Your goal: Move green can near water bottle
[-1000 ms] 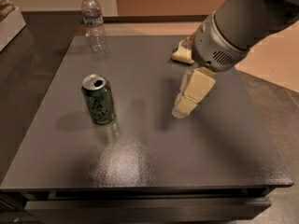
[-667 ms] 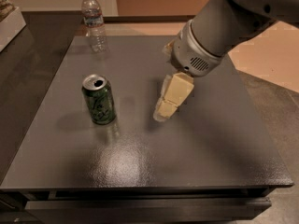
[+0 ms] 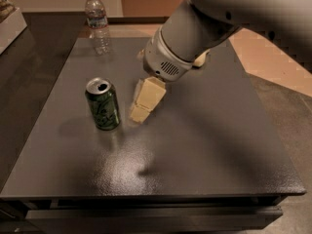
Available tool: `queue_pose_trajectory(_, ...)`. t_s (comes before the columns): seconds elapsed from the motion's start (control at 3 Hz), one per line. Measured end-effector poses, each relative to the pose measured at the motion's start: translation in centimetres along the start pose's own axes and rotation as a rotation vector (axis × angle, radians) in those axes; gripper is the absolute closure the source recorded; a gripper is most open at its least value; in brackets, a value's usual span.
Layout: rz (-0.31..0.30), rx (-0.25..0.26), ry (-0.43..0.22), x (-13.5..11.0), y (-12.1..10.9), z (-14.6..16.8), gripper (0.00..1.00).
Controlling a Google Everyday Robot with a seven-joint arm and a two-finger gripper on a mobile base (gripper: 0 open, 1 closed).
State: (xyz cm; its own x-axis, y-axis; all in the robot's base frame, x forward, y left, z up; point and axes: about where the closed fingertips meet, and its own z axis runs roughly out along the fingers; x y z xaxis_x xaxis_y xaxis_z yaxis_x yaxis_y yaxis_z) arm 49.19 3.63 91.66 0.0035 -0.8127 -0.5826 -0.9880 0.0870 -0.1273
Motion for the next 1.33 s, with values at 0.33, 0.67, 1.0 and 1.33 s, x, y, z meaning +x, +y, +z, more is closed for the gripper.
queue_pose_trajectory(0.33, -0.020, -0.025, -0.021, -2.1, 0.0, 2.2, 0.00)
queue_pose_trajectory(0.67, -0.036, -0.047, -0.027, -3.4, 0.0, 4.0, 0.00)
queue_pose_trajectory(1.0, -0.050, -0.068, -0.031, -4.2, 0.1, 5.4, 0.18)
queue_pose_trajectory(1.33, -0.048, -0.089, -0.044, -4.6, 0.1, 5.8, 0.41)
